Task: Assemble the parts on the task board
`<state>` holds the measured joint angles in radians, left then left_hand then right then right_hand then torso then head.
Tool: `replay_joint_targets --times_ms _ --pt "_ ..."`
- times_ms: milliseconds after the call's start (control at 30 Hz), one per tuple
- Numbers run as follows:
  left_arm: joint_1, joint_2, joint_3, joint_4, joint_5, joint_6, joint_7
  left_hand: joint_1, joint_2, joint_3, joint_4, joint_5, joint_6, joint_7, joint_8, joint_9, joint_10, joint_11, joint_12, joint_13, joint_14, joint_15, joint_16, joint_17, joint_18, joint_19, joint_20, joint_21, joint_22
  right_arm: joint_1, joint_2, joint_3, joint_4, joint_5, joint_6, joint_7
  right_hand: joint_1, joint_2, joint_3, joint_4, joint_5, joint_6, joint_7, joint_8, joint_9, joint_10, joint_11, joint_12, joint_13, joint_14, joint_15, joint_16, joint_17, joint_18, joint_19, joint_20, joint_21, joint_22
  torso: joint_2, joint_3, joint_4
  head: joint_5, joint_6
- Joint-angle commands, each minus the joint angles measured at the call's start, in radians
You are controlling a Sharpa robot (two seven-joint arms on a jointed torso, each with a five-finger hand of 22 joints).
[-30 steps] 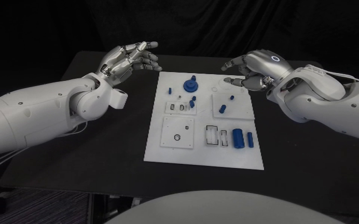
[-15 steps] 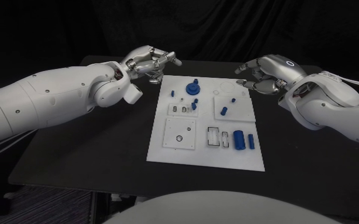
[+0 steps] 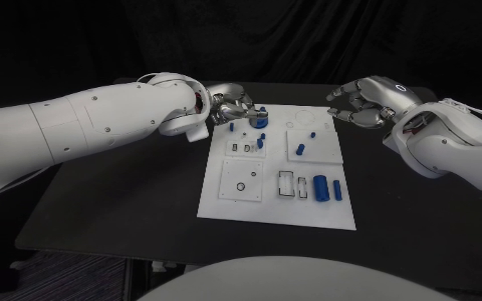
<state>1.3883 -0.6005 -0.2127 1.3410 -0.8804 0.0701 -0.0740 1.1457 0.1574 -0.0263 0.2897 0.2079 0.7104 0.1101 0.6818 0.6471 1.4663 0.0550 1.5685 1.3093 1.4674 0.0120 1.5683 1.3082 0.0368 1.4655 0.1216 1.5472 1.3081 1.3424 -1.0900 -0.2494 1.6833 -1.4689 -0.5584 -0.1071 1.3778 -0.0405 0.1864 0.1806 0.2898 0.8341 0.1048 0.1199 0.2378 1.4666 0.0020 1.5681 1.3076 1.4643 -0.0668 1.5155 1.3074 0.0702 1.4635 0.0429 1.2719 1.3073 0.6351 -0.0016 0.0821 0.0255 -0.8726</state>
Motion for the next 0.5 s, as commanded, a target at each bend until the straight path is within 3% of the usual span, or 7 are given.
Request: replay_joint_targets --times_ms 33,133,200,300,400,500 --pt "0.005 0.015 0.001 0.01 -0.083 0.071 -0.256 -0.001 0.006 -0.014 -0.001 -0.011 -0.025 -0.005 0.04 0.088 0.105 -0.012 0.002 0.262 0.103 -0.011 0.003 0.263 -0.013 0.012 -0.006 -0.002 0.178 -0.003 0.005 0.0 -0.004 0.017 -0.017 -0.019 0.004 0.002 0.008 0.0 0.008 0.009 0.005 -0.002 -0.001 0.104 0.008 0.003 0.263 0.088 0.009 -0.001 0.177 -0.007 -0.001 0.008 -0.008 0.18 -0.002 0.0113 -0.0171 0.011 0.0" --pt "0.005 0.021 0.001 0.026 -0.087 0.083 -0.324 -0.062 0.015 -0.058 0.002 -0.063 -0.035 -0.007 0.034 0.154 0.105 -0.015 0.002 0.262 0.103 -0.016 0.003 0.263 -0.009 0.002 -0.011 -0.009 0.164 -0.003 0.012 0.0 -0.007 0.028 -0.034 -0.009 0.006 0.003 0.013 -0.001 0.019 0.018 0.009 -0.001 -0.001 0.104 0.012 0.003 0.263 0.089 0.013 0.003 0.184 -0.007 -0.001 0.01 -0.008 0.179 -0.002 0.0167 -0.0201 0.013 0.0" --pt "0.006 0.023 0.001 0.038 -0.088 0.079 -0.354 -0.073 0.016 -0.067 0.001 -0.069 -0.035 -0.007 0.027 0.164 0.105 -0.016 0.002 0.262 0.103 -0.017 0.003 0.263 -0.008 0.0 -0.013 -0.011 0.161 -0.003 0.015 0.0 -0.008 0.037 -0.044 -0.003 0.006 0.003 0.014 -0.002 0.022 0.019 0.01 -0.001 -0.002 0.104 0.012 0.003 0.263 0.09 0.013 0.006 0.189 -0.007 0.0 0.011 -0.005 0.18 -0.003 0.0194 -0.0228 0.016 0.0" --pt "0.005 0.026 0.001 0.052 -0.09 0.067 -0.386 -0.077 0.018 -0.074 -0.001 -0.071 -0.028 -0.009 0.02 0.173 0.105 -0.018 0.002 0.262 0.103 -0.019 0.003 0.263 -0.006 -0.004 -0.014 -0.014 0.155 -0.003 0.019 0.0 -0.012 0.044 -0.052 0.002 0.007 0.003 0.016 -0.003 0.028 0.02 0.01 -0.002 -0.002 0.104 0.013 0.003 0.263 0.092 0.014 0.011 0.195 -0.008 0.002 0.011 0.0 0.182 -0.004 0.0253 -0.0292 0.02 0.0" --pt "0.005 0.029 0.001 0.067 -0.09 0.052 -0.425 -0.056 0.017 -0.076 -0.008 -0.054 -0.005 -0.018 0.009 0.197 0.105 -0.026 0.002 0.262 0.103 -0.027 0.003 0.263 -0.007 0.002 -0.022 -0.015 0.157 -0.004 0.024 0.0 -0.02 0.05 -0.056 0.006 0.007 0.003 0.017 -0.003 0.032 0.02 0.011 -0.003 -0.003 0.104 0.014 0.003 0.263 0.092 0.014 0.013 0.199 -0.009 0.003 0.012 0.004 0.183 -0.006 0.0306 -0.0337 0.02 0.0" --pt "0.005 0.031 0.001 0.071 -0.091 0.045 -0.446 -0.045 0.018 -0.077 -0.008 -0.046 0.013 -0.024 0.001 0.212 0.105 -0.032 0.002 0.262 0.103 -0.032 0.003 0.263 -0.007 0.003 -0.027 -0.017 0.156 -0.004 0.028 0.0 -0.025 0.052 -0.057 0.008 0.005 0.005 0.019 -0.001 0.038 0.022 0.012 -0.004 -0.003 0.104 0.015 0.003 0.263 0.093 0.015 0.014 0.2 -0.009 0.004 0.013 0.005 0.183 -0.007 0.0328 -0.036 0.02 0.0"
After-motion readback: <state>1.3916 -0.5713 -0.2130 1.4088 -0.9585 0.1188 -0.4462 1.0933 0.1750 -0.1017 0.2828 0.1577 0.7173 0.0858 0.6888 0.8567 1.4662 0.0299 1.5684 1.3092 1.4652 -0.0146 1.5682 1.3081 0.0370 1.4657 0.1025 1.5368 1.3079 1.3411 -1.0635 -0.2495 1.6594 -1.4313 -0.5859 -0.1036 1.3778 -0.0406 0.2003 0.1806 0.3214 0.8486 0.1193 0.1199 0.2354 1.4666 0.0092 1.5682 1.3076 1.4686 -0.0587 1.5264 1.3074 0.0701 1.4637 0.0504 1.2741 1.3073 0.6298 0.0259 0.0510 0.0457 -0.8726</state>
